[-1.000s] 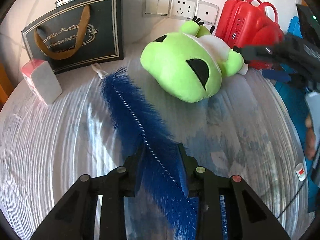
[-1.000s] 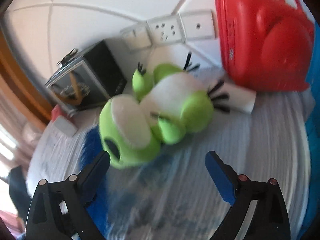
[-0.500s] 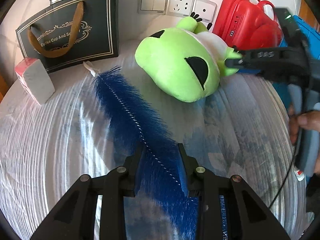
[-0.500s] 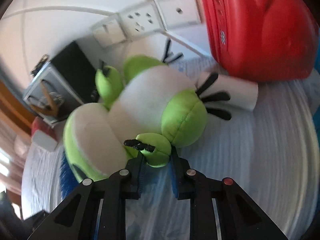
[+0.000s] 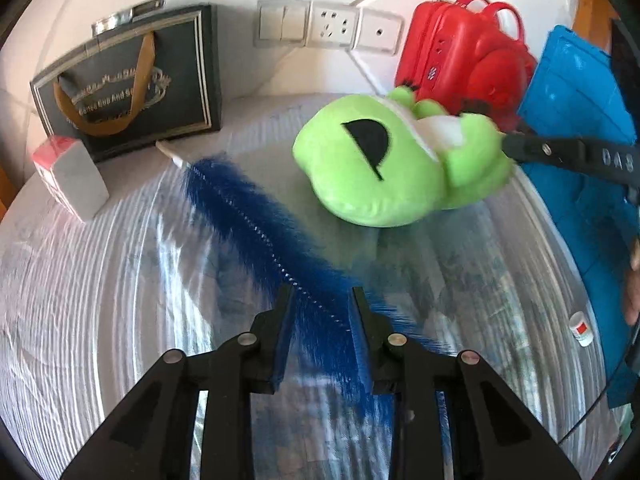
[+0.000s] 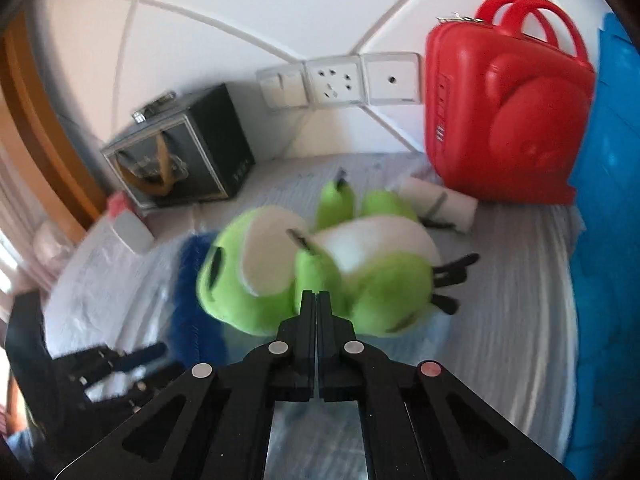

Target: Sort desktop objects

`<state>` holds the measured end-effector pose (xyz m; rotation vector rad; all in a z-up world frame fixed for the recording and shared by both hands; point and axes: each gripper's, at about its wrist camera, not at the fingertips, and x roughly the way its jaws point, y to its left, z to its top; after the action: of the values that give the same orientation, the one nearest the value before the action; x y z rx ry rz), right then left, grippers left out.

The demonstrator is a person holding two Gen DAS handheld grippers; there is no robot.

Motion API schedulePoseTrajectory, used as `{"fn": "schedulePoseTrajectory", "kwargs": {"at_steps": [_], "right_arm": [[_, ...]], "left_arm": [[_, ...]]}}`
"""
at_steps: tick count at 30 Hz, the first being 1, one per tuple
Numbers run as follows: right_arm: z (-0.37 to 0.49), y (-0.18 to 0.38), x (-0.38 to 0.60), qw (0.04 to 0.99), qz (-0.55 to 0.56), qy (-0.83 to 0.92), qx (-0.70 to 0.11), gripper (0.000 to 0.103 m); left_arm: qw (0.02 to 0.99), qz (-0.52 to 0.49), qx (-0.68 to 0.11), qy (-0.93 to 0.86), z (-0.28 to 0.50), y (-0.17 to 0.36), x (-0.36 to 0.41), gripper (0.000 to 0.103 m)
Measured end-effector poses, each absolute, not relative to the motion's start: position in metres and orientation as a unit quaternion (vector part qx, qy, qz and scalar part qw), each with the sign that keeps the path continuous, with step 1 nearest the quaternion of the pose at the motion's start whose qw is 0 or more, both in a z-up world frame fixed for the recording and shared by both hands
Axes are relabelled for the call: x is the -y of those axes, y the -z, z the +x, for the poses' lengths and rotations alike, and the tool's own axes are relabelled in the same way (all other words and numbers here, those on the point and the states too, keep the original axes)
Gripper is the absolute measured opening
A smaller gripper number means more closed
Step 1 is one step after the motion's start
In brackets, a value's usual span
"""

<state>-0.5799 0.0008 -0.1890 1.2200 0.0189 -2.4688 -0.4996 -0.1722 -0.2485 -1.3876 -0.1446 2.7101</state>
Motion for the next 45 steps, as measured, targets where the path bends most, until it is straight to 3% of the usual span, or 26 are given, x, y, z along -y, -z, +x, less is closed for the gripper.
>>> {"fn": "schedulePoseTrajectory", "kwargs": {"at_steps": [2, 6, 8, 12, 15, 17, 23, 25, 29, 31, 32, 36, 39, 45], "right_arm": [[-0.585, 0.198, -0.004, 0.194, 0.447, 0.873, 0.002, 0.010], [-0.587, 0.206, -0.004, 0.221, 0.433, 0.874, 0.011, 0.075], [-0.585, 0.205, 0.003, 0.223, 0.412, 0.883, -0.005, 0.079], [-0.596, 0.212, 0.017, 0.197, 0.387, 0.898, -0.065, 0.077], [-0.595, 0.200, 0.013, 0.200, 0.361, 0.909, -0.053, 0.072], [-0.592, 0.193, 0.010, 0.198, 0.341, 0.917, -0.051, 0.072], [-0.616, 0.208, -0.004, 0.191, 0.374, 0.907, -0.017, 0.081], [-0.623, 0.211, 0.000, 0.191, 0.375, 0.907, -0.024, 0.081], [-0.624, 0.219, 0.017, 0.176, 0.369, 0.910, -0.072, 0.079], [-0.625, 0.224, 0.027, 0.159, 0.372, 0.908, -0.109, 0.063], [-0.625, 0.224, 0.029, 0.153, 0.370, 0.908, -0.125, 0.050], [-0.628, 0.212, 0.006, 0.181, 0.396, 0.898, -0.070, 0.032], [-0.620, 0.204, -0.014, 0.196, 0.404, 0.893, -0.010, 0.024], [-0.606, 0.211, -0.009, 0.195, 0.414, 0.888, -0.043, 0.025]], "left_arm": [[0.041, -0.459, 0.054, -0.886, -0.502, 0.252, 0.175, 0.027], [0.025, -0.469, 0.063, -0.880, -0.504, 0.263, 0.181, 0.027], [0.013, -0.475, 0.082, -0.876, -0.506, 0.271, 0.189, 0.033], [0.014, -0.483, 0.096, -0.870, -0.510, 0.279, 0.190, 0.038], [0.014, -0.479, 0.104, -0.871, -0.514, 0.279, 0.190, 0.041], [0.010, -0.484, 0.109, -0.868, -0.518, 0.282, 0.189, 0.049], [0.012, -0.488, 0.113, -0.865, -0.534, 0.288, 0.177, 0.058], [0.011, -0.494, 0.098, -0.864, -0.540, 0.289, 0.168, 0.069], [-0.009, -0.493, 0.060, -0.868, -0.551, 0.292, 0.153, 0.069], [-0.006, -0.489, 0.048, -0.871, -0.553, 0.293, 0.149, 0.068], [0.001, -0.486, 0.045, -0.873, -0.551, 0.293, 0.150, 0.060], [0.020, -0.490, 0.067, -0.869, -0.538, 0.289, 0.167, 0.040], [0.024, -0.482, 0.060, -0.874, -0.521, 0.280, 0.175, 0.035], [0.035, -0.477, 0.038, -0.877, -0.493, 0.269, 0.172, 0.033]]}}
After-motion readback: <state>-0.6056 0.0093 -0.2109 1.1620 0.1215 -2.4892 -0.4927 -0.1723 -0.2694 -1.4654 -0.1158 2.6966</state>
